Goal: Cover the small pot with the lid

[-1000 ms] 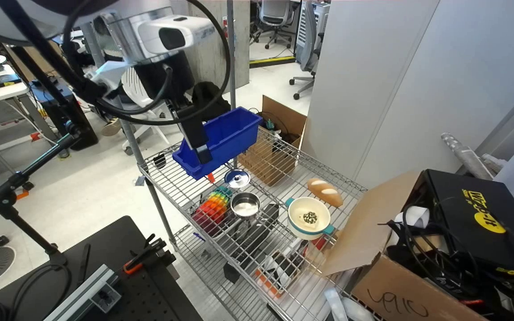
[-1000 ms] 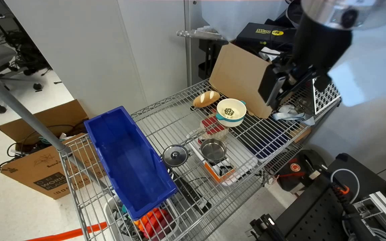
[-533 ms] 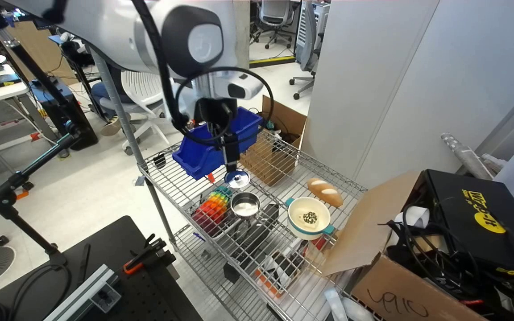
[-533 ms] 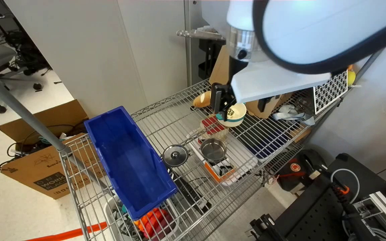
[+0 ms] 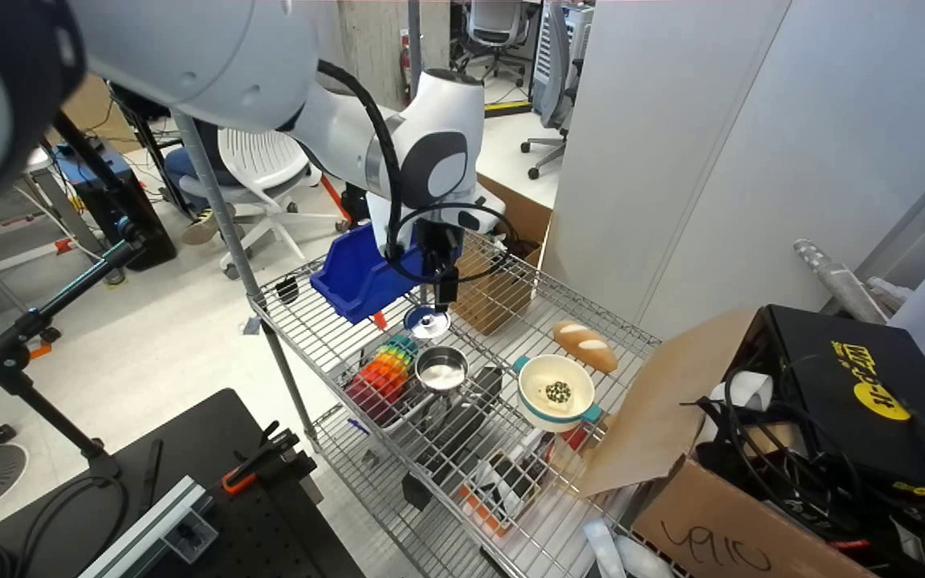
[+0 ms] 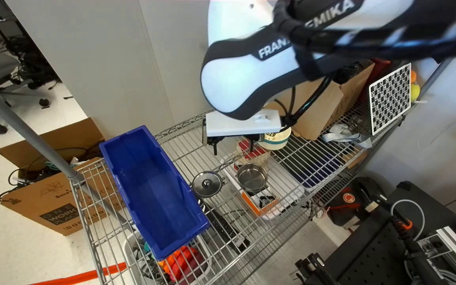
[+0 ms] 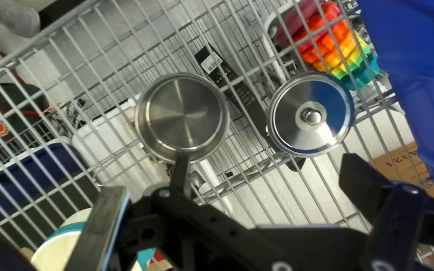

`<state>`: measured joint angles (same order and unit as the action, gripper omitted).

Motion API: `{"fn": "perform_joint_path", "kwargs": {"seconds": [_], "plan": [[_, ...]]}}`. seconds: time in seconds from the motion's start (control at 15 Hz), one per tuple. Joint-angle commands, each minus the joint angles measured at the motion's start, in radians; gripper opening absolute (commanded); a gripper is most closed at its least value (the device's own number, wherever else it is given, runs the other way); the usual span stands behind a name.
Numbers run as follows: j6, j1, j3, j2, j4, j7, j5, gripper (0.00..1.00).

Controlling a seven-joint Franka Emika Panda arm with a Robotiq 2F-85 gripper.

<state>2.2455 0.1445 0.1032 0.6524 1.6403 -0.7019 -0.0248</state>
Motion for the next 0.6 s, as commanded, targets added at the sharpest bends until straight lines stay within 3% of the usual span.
{"fn": "perform_joint_path", "kwargs": {"seconds": [0.0,0.53], "plan": [[-0.027,0.059,-0.042,0.166,-0.21,-0.035,0.064,1.0],[-0.031,0.096,-0.062,0.355,-0.406,-0.064,0.1,1.0]]}}
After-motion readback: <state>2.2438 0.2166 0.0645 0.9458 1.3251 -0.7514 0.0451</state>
